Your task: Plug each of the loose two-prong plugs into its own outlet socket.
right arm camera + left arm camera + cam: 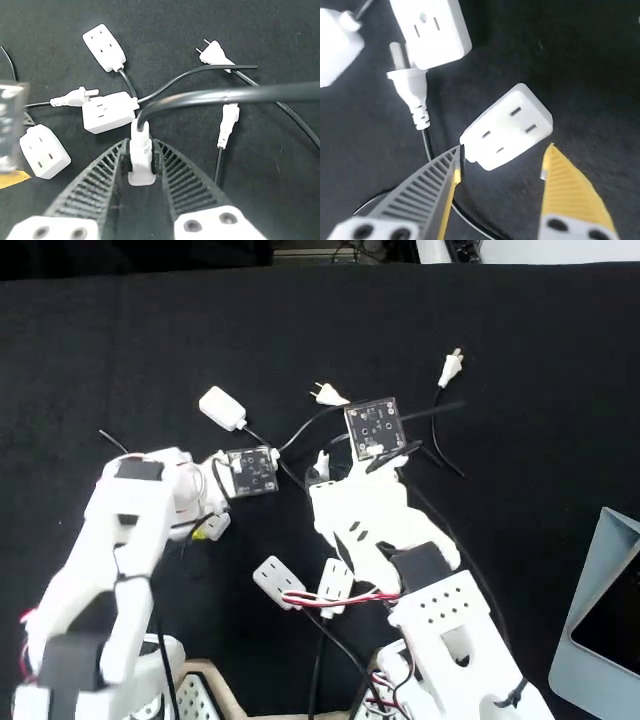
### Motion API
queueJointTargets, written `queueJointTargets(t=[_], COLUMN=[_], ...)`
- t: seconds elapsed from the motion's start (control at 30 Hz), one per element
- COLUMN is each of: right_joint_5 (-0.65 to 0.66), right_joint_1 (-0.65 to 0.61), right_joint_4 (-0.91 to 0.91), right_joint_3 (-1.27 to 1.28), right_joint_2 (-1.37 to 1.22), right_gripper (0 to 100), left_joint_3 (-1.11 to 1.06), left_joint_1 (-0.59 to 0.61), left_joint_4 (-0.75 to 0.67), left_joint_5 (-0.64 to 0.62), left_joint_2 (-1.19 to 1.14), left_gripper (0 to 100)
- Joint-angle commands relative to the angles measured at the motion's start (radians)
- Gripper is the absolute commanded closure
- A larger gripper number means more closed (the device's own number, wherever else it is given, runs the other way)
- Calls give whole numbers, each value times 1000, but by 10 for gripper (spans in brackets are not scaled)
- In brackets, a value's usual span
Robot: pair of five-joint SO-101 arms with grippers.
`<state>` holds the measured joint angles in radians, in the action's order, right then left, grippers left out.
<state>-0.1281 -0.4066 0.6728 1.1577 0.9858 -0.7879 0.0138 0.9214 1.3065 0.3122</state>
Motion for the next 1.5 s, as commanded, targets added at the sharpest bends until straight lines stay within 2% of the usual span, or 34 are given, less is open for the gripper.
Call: queueJointTargets(t=[0.0,0.3,0.53,0.7,0.8,0.97,1.1,1.23,1.3,1.4,1.47], right_joint_5=[-2,-2,-2,-2,-2,-2,-2,-2,-2,-2,-2], right_joint_1=[17,17,17,17,17,18,43,58,58,58,60], right_joint_4=[-21,-20,-20,-20,-20,-18,-18,-18,-18,-18,-18], right_joint_3=[-7,-4,-4,-4,-4,-2,-5,-8,-8,-8,-8], right_joint_2=[7,8,8,8,8,15,16,16,16,16,16], right_gripper=[985,985,985,985,985,985,985,985,985,985,985], left_joint_3=[125,292,305,312,303,292,288,229,171,99,73], left_joint_1=[-18,-65,-79,-84,-87,-77,-76,-85,-108,-117,-110], left_joint_4=[-3,-5,-52,-58,-58,-66,-69,-161,-170,-158,-146], left_joint_5=[15,17,6,-43,-91,-334,-476,-605,-614,-635,-694], left_joint_2=[-130,-327,-434,-431,-396,-302,-249,-249,-244,-203,-144], left_gripper=[726,726,736,907,975,972,973,969,924,787,766])
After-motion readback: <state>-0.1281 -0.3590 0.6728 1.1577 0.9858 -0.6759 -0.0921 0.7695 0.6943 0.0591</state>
